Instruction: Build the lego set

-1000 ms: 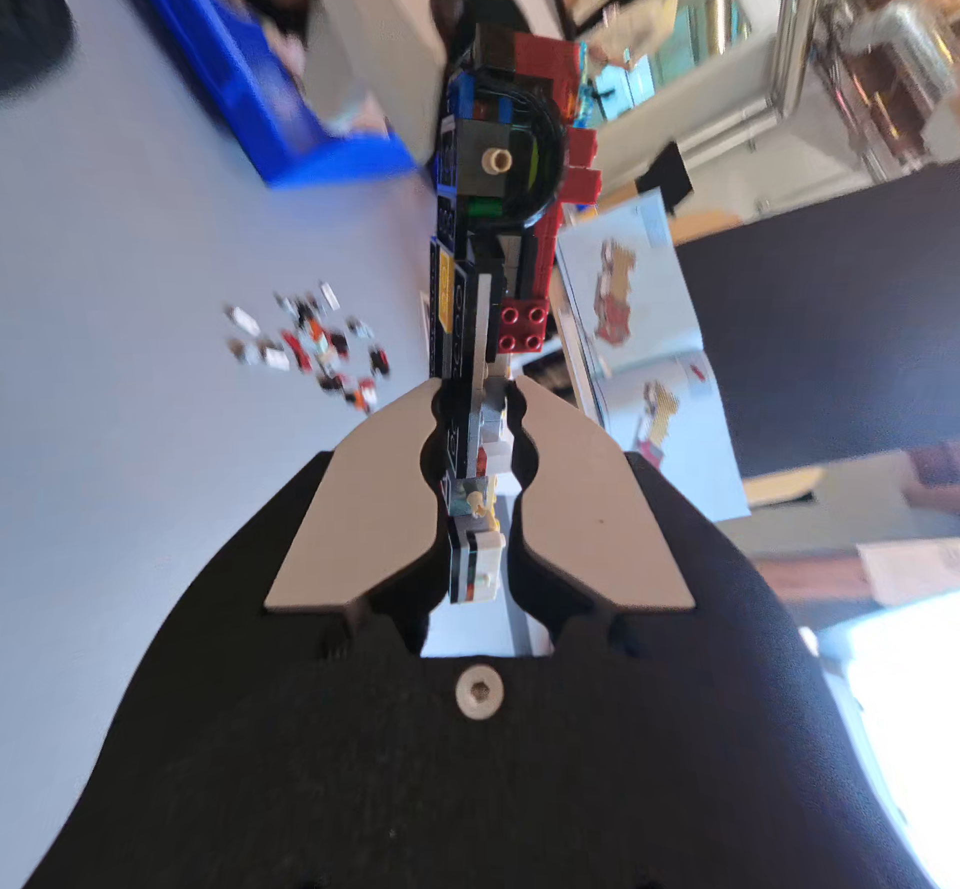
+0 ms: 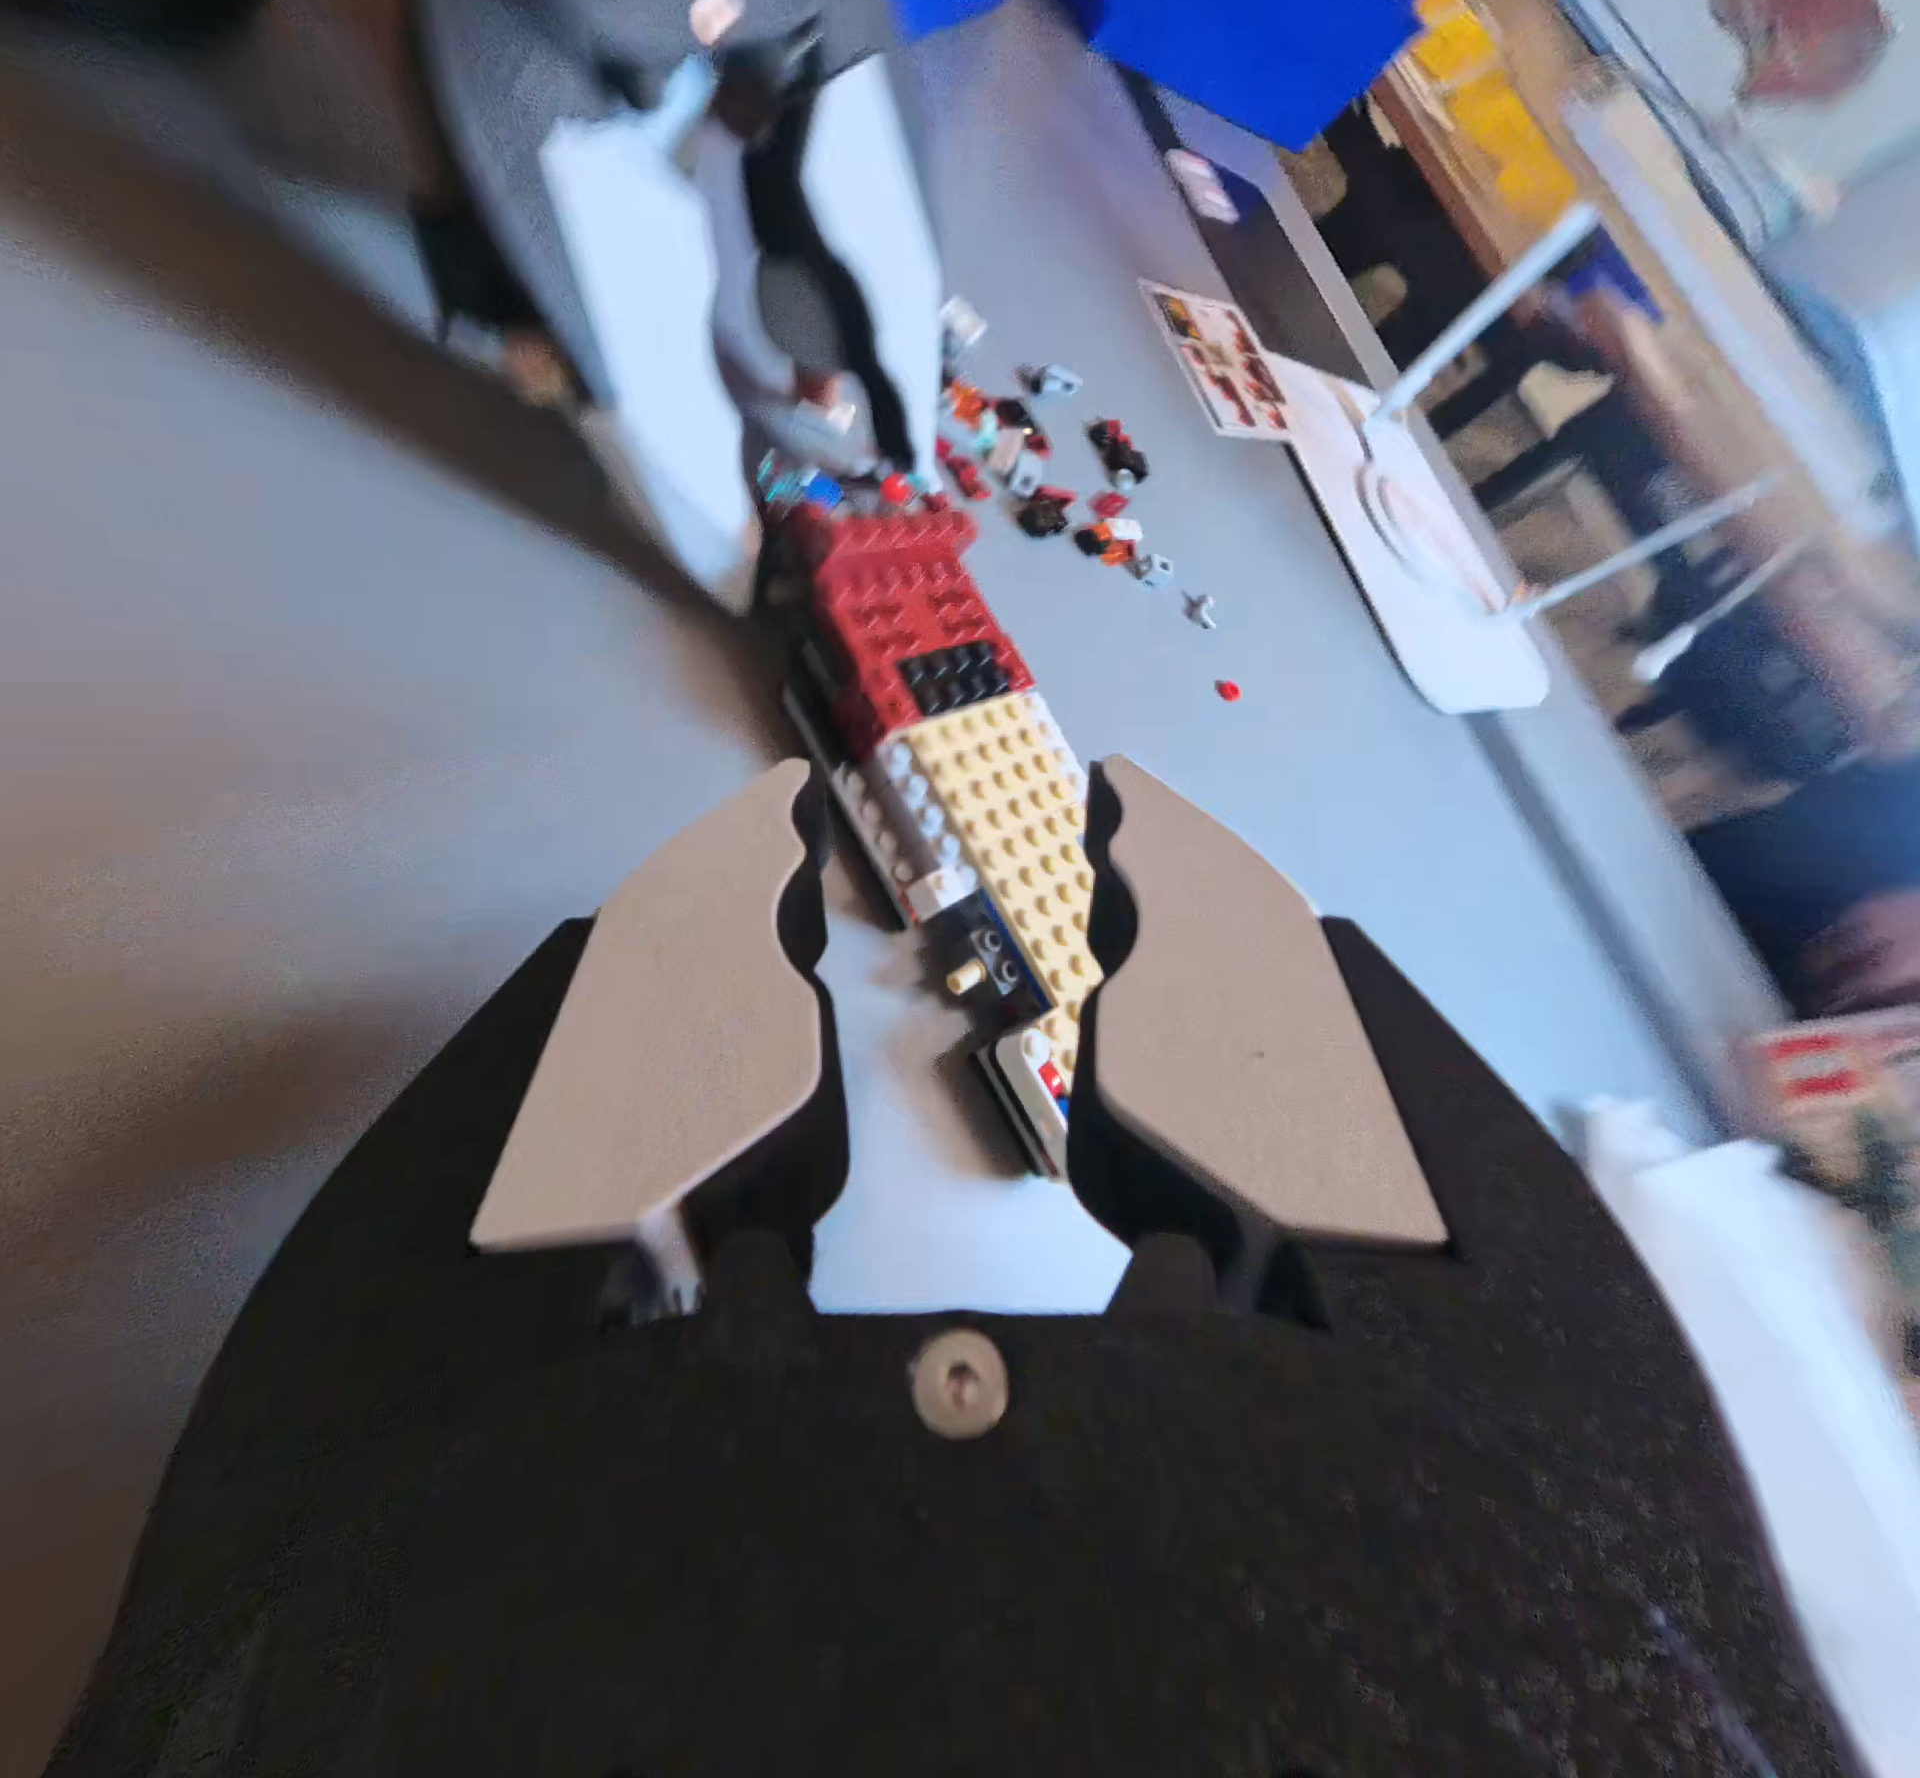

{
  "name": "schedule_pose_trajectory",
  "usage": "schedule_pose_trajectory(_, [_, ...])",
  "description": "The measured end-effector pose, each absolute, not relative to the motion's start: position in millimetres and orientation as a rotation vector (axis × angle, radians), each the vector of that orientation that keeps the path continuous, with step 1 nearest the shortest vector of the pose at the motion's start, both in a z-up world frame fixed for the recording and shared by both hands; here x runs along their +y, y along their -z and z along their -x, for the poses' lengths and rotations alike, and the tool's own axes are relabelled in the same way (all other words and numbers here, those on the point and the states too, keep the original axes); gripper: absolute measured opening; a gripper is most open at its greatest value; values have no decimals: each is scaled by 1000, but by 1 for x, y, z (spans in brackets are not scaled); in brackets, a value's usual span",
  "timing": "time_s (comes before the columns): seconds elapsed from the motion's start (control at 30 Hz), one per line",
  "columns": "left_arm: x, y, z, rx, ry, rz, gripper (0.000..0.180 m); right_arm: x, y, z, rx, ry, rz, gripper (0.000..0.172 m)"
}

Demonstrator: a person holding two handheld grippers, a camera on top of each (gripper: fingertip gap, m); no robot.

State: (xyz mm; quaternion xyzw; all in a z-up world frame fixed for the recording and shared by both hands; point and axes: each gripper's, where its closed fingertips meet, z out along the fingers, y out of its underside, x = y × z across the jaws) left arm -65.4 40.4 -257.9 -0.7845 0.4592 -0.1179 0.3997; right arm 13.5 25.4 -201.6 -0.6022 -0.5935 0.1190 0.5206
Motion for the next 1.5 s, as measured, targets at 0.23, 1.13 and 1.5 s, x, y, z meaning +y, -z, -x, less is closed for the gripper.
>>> schedule_pose_trajectory(0.23, [31, 222, 70, 984, 570, 1956, 72, 84, 155, -43, -905, -475, 1681, 14])
schedule_pose_trajectory(1.13, [8, 193, 100, 363, 78, 1748, 0, 36, 189, -57, -595, -91, 1692, 0])
schedule_pose_trajectory(1.5, [7, 192, 97, 384, 88, 1731, 0, 35, 183, -54, -576, -140, 1652, 0])
